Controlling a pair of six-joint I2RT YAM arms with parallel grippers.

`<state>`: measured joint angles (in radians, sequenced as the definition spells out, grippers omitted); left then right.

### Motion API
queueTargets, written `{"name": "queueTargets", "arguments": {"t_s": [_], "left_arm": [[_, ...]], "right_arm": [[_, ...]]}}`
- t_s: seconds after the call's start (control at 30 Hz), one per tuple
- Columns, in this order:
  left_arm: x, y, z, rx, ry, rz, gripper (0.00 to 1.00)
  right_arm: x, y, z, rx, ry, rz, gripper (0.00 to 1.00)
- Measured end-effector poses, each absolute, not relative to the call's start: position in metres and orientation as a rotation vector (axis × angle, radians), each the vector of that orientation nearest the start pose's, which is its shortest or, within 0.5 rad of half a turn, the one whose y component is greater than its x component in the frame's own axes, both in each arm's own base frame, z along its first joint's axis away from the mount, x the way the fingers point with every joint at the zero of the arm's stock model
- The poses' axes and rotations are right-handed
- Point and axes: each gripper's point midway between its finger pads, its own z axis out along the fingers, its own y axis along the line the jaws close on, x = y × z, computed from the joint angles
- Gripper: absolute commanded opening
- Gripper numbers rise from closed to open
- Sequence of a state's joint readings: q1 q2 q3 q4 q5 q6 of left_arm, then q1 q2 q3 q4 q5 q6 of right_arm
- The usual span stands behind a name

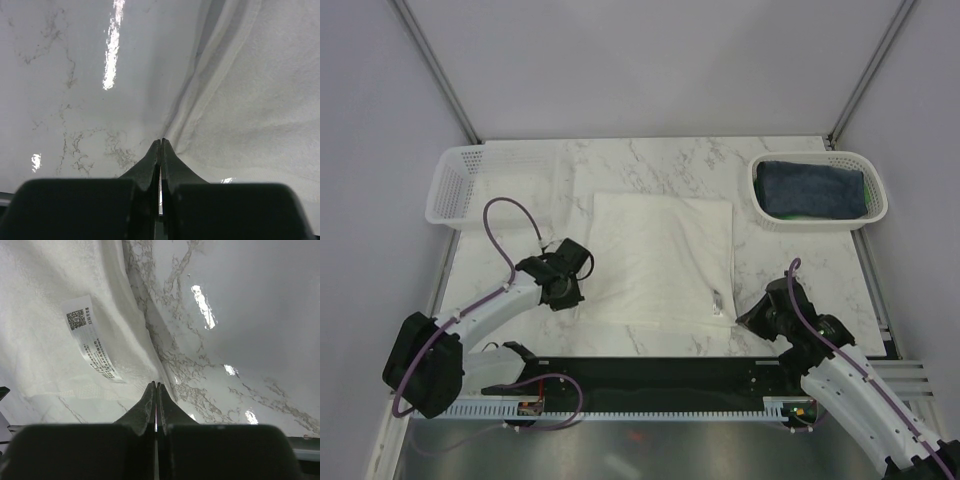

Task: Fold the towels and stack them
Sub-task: Fold the towel

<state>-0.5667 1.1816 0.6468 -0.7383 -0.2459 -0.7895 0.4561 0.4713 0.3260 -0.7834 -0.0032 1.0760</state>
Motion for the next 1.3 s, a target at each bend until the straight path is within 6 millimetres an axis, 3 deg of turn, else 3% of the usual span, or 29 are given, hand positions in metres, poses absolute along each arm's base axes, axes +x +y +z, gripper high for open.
{"name": "queueTargets", "arguments": {"t_s": [0.1, 0.13, 0.23, 0.27, 0.3, 0.4, 0.53, 0.77, 0.97, 1.03, 1.07, 1.1, 1.3], "left_arm": [[0.182, -0.092, 0.034, -0.385, 2.721, 0.053, 0.02], [0.181, -0.090, 0.033, -0.394, 2.720, 0.070, 0.02], [0.176, -0.086, 0.032, -0.403, 2.732, 0.090, 0.02], [0.176, -0.088, 0.033, -0.399, 2.736, 0.079, 0.09], [0.176, -0.090, 0.034, -0.388, 2.737, 0.062, 0.30], [0.182, -0.101, 0.049, -0.343, 2.720, -0.032, 0.54], [0.193, -0.118, 0.063, -0.307, 2.694, -0.141, 0.54], [0.182, -0.126, 0.044, -0.265, 2.779, -0.164, 0.56], [0.178, -0.127, 0.027, -0.258, 2.814, -0.163, 0.46], [0.175, -0.125, 0.019, -0.259, 2.834, -0.141, 0.26], [0.174, -0.124, 0.016, -0.259, 2.842, -0.133, 0.09], [0.174, -0.124, 0.015, -0.257, 2.845, -0.128, 0.03], [0.175, -0.124, 0.015, -0.255, 2.838, -0.119, 0.02]], "right_arm": [[0.132, 0.108, 0.041, 0.797, 2.505, 0.608, 0.03], [0.131, 0.109, 0.039, 0.795, 2.511, 0.613, 0.16], [0.125, 0.110, 0.033, 0.791, 2.536, 0.619, 0.30], [0.124, 0.110, 0.032, 0.788, 2.544, 0.617, 0.32], [0.123, 0.110, 0.032, 0.782, 2.550, 0.618, 0.33], [0.121, 0.108, 0.036, 0.775, 2.559, 0.598, 0.34], [0.133, 0.107, 0.058, 0.758, 2.528, 0.578, 0.34], [0.153, 0.113, 0.077, 0.664, 2.543, 0.539, 0.32], [0.167, 0.118, 0.083, 0.598, 2.544, 0.528, 0.29], [0.173, 0.120, 0.084, 0.588, 2.514, 0.543, 0.26], [0.175, 0.121, 0.084, 0.586, 2.506, 0.547, 0.26], [0.177, 0.121, 0.082, 0.587, 2.505, 0.542, 0.25], [0.201, 0.116, 0.066, 0.613, 2.516, 0.400, 0.29]]}}
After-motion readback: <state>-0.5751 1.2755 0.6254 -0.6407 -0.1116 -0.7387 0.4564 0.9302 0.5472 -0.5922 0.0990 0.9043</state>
